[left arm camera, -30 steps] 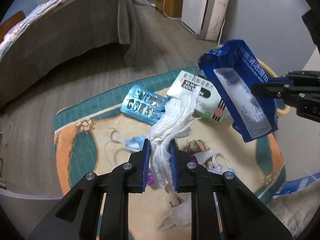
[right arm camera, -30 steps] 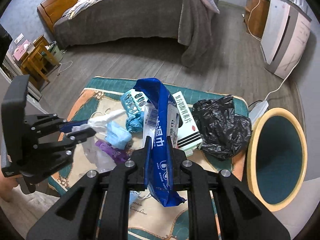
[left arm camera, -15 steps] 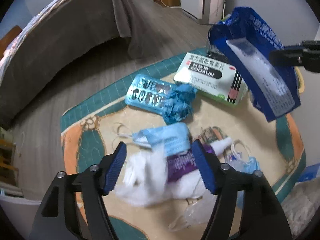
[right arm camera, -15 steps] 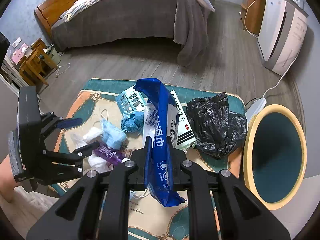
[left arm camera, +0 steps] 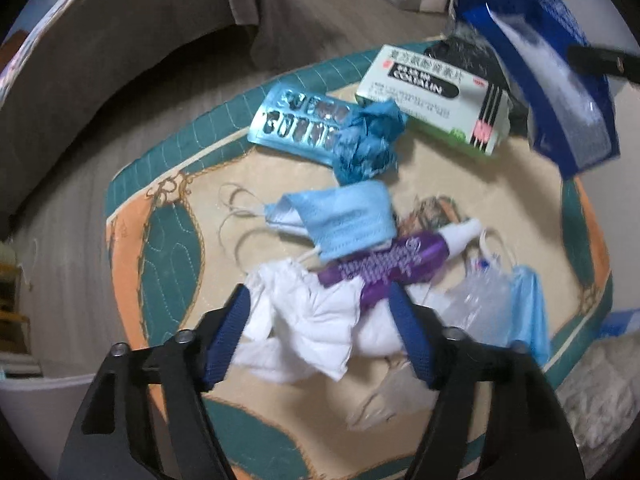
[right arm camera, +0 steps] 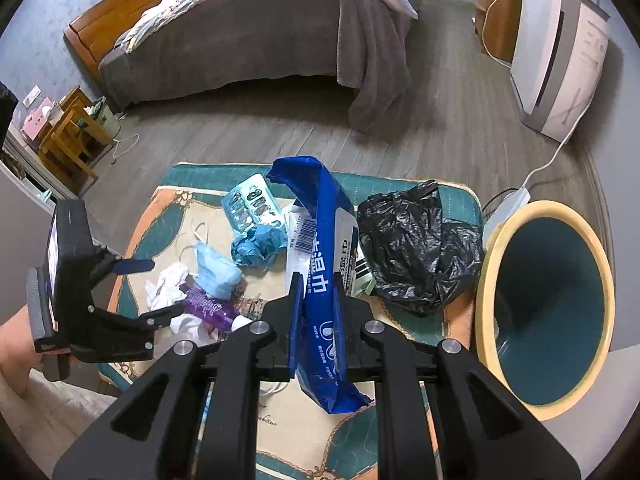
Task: Collect trash
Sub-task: 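Drop the wet-wipe pack and white tissue into the bin with both grippers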
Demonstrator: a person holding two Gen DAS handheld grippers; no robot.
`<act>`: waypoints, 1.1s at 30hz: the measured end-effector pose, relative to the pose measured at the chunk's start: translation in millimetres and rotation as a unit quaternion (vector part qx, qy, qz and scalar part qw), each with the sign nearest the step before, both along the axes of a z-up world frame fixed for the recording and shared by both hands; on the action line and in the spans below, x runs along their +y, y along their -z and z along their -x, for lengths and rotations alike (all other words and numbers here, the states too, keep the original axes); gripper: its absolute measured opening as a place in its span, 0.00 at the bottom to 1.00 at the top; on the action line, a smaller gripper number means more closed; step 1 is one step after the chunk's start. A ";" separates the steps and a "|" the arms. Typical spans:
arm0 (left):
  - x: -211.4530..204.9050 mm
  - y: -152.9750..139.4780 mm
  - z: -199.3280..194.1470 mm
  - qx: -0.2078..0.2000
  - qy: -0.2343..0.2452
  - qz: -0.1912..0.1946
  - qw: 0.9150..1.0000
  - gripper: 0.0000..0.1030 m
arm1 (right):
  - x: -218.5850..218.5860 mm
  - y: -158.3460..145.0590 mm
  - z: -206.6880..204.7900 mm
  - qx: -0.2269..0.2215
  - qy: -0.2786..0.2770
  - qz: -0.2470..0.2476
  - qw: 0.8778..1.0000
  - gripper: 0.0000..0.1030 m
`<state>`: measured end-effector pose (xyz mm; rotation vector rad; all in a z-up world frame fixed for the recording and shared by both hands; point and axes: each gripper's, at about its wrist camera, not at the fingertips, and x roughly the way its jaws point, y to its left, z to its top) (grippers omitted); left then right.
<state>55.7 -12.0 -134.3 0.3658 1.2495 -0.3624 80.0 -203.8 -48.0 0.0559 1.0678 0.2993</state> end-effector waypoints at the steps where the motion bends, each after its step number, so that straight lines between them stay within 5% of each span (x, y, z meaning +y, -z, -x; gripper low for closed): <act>1: 0.7 2.2 -0.7 0.006 -0.001 -0.007 1.000 0.34 | -0.9 -0.3 -0.5 0.000 0.001 -0.004 1.000 0.13; 3: 4.0 3.9 -2.7 0.023 -0.007 0.000 1.000 0.06 | -1.5 -1.8 -0.4 0.000 0.000 -0.008 1.000 0.13; 4: 5.7 2.0 -3.6 0.022 -0.011 0.001 1.000 0.05 | -2.2 -3.3 0.2 0.000 -0.001 -0.009 1.000 0.13; 11: 13.3 -56.3 -6.4 -0.049 -0.046 0.056 0.996 0.04 | -23.9 -23.7 6.4 -0.015 0.014 -0.010 1.000 0.13; 15: 0.0 -115.1 -0.9 -0.117 -0.043 0.117 0.985 0.04 | -51.3 -40.3 9.0 -0.029 0.042 -0.009 0.999 0.13; 21: -53.8 -170.5 -0.1 -0.162 0.004 0.182 0.970 0.04 | -99.0 -51.2 14.6 -0.042 0.094 0.004 0.995 0.13; 26: -124.6 -188.2 -0.7 -0.170 0.072 0.196 0.963 0.04 | -152.0 -40.8 15.8 -0.034 0.161 0.024 0.986 0.13; 33: -226.0 -170.3 3.1 -0.153 0.153 0.196 0.957 0.04 | -212.6 -15.6 20.3 -0.017 0.249 0.039 0.968 0.13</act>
